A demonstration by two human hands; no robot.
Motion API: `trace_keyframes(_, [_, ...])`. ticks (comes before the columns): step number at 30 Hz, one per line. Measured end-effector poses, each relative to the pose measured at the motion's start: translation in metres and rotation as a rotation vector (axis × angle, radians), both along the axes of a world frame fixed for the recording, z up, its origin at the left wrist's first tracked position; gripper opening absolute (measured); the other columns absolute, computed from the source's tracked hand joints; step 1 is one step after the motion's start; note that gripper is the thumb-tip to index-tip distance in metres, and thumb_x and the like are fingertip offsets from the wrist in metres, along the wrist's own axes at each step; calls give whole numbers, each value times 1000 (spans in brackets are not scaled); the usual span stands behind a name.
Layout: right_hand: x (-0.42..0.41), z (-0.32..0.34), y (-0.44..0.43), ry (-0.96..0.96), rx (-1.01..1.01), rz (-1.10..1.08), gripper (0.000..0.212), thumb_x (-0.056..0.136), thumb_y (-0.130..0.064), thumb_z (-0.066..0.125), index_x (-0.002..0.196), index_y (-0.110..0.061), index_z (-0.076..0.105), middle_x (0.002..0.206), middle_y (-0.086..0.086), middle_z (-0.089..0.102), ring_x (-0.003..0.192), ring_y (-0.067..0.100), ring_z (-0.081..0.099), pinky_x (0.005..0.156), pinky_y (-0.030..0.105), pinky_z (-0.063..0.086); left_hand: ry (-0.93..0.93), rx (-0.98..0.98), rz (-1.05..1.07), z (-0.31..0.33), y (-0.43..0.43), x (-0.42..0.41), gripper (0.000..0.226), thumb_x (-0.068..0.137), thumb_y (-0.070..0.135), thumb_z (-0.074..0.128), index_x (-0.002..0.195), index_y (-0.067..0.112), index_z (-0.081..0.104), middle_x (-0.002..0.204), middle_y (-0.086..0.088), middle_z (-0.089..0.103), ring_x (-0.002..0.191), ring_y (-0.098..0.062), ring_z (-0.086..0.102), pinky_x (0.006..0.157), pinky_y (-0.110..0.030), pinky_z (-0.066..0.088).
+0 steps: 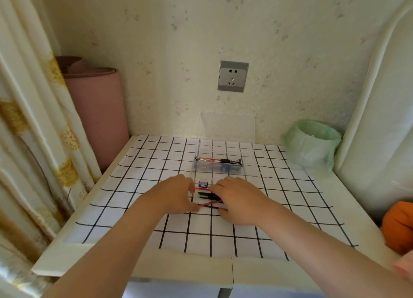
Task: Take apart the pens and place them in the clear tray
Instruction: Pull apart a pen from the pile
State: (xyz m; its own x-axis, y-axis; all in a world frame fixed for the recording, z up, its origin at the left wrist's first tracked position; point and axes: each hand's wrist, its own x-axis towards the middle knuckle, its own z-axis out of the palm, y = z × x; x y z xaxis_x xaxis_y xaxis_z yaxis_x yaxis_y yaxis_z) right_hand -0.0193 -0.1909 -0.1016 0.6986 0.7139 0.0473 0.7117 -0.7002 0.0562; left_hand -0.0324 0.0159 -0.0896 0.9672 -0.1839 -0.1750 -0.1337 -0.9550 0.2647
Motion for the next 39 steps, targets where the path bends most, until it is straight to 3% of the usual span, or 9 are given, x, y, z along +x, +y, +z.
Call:
trace_keyframes(5, [0, -5, 3, 5, 0, -83, 33, 95, -17, 50, 127, -16, 55, 111, 4, 54, 101, 23, 52, 78, 31, 39, -51, -4, -70, -4, -7, -2, 59, 83, 38, 71, 136, 27, 48, 123, 3, 50, 108, -15, 52, 87, -26, 45])
trace_keyframes(12, [0, -3, 6, 29, -110, -122, 30, 94, -7, 48, 124, -12, 49, 114, 9, 54, 102, 26, 52, 75, 31, 33, -59, -56, -111, -9, -19, -2, 30, 87, 32, 66, 116, 28, 62, 107, 3, 50, 97, -16, 55, 81, -29, 47])
trace_keyframes(19, [-5, -4, 13, -24, -215, -145, 26, 96, -6, 37, 121, -7, 45, 113, 13, 58, 100, 30, 55, 79, 36, 35, -87, 32, -137, -10, -27, 1, 24, 91, 34, 60, 107, 18, 64, 106, -2, 53, 91, -21, 57, 80, -37, 50])
trace_keyframes(23, [-6, -2, 13, -22, -252, -155, 27, 97, -7, 35, 122, -6, 46, 116, 14, 57, 103, 31, 54, 86, 37, 38, -94, 29, -136, -12, -29, 4, 22, 93, 33, 58, 109, 20, 62, 107, 0, 54, 90, -17, 52, 79, -34, 48])
trace_keyframes(30, [-4, 4, 8, 52, -262, -140, 24, 99, -11, 36, 121, -8, 46, 115, 12, 55, 100, 28, 53, 77, 34, 35, -125, 156, -216, -14, -32, 5, 22, 100, 29, 47, 112, 15, 56, 108, -4, 55, 90, -17, 51, 71, -30, 40])
trace_keyframes(35, [-2, 27, 4, 103, -97, -152, 28, 92, -1, 41, 117, -13, 42, 82, 3, 51, 68, 20, 49, 56, 33, 37, -165, -43, -178, 2, -23, 9, 12, 101, 28, 44, 107, 21, 52, 91, 1, 61, 77, -15, 56, 62, -26, 41])
trace_keyframes(37, [6, 33, 5, 42, -42, -144, 33, 91, 0, 42, 121, -14, 47, 90, 3, 58, 73, 19, 54, 59, 30, 36, -259, -141, -142, 8, -20, 15, 8, 100, 26, 47, 103, 22, 53, 86, 4, 58, 74, -12, 53, 57, -21, 36])
trace_keyframes(39, [17, 35, 4, -21, -28, -156, 37, 91, 0, 41, 124, -16, 48, 108, 5, 60, 90, 24, 58, 69, 31, 36, -318, -217, -82, 9, -20, 21, 11, 98, 23, 53, 107, 20, 55, 91, 4, 57, 81, -14, 53, 61, -21, 39])
